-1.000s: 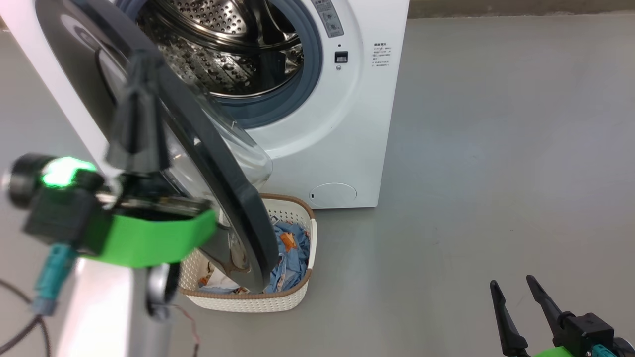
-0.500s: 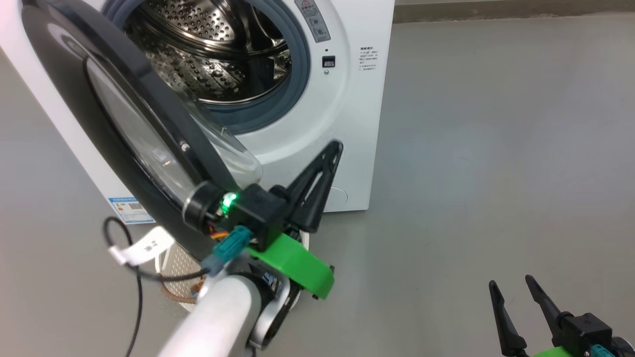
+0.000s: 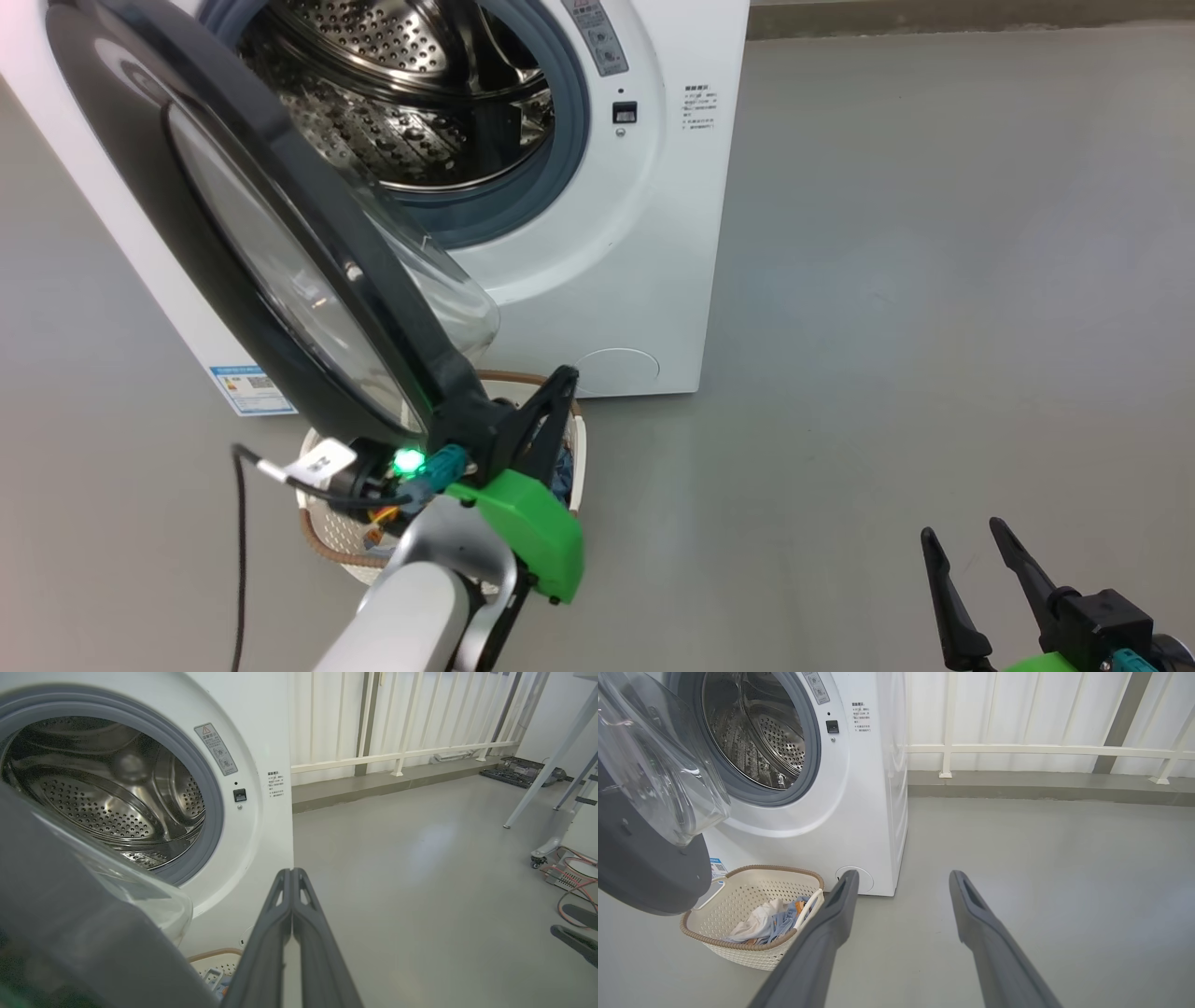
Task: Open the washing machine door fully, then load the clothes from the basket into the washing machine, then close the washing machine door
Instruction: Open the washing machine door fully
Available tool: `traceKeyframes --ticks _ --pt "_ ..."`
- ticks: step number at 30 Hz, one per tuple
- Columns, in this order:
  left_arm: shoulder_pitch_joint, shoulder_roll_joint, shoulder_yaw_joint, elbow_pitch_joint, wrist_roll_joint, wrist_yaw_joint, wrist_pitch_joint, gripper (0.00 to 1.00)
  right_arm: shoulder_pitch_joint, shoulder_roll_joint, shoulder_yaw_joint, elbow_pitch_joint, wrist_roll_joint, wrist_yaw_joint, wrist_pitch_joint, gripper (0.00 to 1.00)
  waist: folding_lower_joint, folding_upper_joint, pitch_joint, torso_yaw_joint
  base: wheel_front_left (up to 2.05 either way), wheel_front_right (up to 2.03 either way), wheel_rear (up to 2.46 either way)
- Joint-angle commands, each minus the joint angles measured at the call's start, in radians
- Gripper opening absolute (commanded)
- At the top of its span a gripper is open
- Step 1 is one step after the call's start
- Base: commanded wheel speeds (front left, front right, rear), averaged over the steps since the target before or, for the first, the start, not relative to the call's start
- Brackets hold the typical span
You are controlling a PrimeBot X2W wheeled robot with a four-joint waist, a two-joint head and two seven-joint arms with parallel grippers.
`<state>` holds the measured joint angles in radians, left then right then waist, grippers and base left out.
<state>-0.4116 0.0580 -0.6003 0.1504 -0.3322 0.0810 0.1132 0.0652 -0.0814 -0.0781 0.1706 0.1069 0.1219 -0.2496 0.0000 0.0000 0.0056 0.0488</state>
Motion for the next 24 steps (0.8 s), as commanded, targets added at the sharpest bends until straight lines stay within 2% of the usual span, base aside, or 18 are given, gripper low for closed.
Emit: traceKeyframes --ticks 1,24 --pt "-0.009 0.017 0.045 -0.013 -0.005 0.016 -0.008 0.00 0.003 -0.006 0.019 -0.029 -0.001 0.009 -0.012 1.00 0.0000 0.0000 0.002 0.003 0.00 0.00 0.00" --pt "0.059 0.050 0.104 0.017 -0.049 0.063 -0.079 0.00 0.003 -0.004 0.011 -0.030 0.006 0.009 -0.012 1.00 0.0000 0.0000 0.010 0.049 0.00 0.00 0.00"
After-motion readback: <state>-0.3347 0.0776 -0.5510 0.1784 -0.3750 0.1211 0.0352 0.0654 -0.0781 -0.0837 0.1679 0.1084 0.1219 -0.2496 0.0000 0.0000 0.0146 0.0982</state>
